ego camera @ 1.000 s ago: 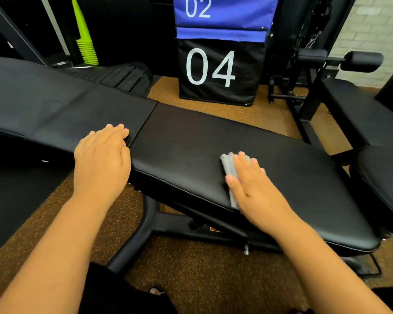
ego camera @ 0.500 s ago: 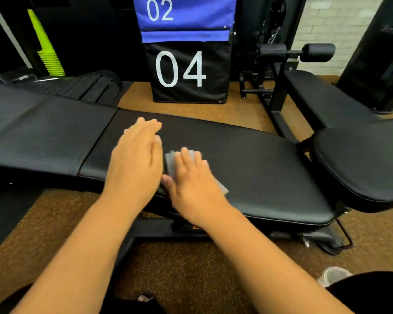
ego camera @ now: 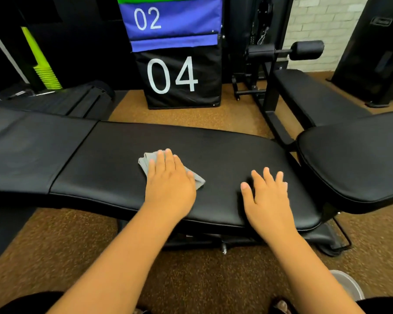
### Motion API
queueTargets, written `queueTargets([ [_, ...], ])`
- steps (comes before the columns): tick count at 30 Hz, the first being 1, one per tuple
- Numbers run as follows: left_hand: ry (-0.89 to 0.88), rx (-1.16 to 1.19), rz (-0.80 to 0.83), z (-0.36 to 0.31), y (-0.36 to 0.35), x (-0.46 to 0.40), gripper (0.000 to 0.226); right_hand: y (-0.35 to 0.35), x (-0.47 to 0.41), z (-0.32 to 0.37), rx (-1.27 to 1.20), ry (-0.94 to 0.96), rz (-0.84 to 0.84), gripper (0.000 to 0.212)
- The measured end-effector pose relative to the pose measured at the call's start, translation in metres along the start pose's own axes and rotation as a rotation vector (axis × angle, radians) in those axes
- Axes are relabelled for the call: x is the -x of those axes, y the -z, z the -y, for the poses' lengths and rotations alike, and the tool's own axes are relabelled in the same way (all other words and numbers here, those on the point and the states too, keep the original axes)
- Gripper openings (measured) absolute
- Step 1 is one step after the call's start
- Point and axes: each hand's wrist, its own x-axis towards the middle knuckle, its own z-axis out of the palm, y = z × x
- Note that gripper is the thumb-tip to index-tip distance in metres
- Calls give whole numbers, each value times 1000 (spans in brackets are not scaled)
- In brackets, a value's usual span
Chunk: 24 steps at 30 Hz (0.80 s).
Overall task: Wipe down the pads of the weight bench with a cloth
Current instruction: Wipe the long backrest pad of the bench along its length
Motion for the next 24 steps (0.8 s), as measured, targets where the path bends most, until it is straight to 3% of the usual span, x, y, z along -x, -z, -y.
queueTargets([
  [5,-31,-81,163,5,5,-54,57,-2,-2,2,65,14,23,60],
  [11,-214,-27,-18,-24,-7,-6,63,-1,-3,1,105,27,21,57],
  [14,-414,-45,-29,-36,-14,37,67,-1,-2,0,105,38,7,55],
  [16,-439,-81,1,-33,-13,44,62,-2,-1,-1,99,40,11,55],
  [20,-287,-246,90,-7,-2,-9,67,0,-1,-3,89,37,39,57],
  [22,-95,-201,107,11,4,-49,60,1,-1,-3,81,35,46,58],
  [24,-43,-173,119,18,5,-79,59,1,0,-3,74,37,43,58],
])
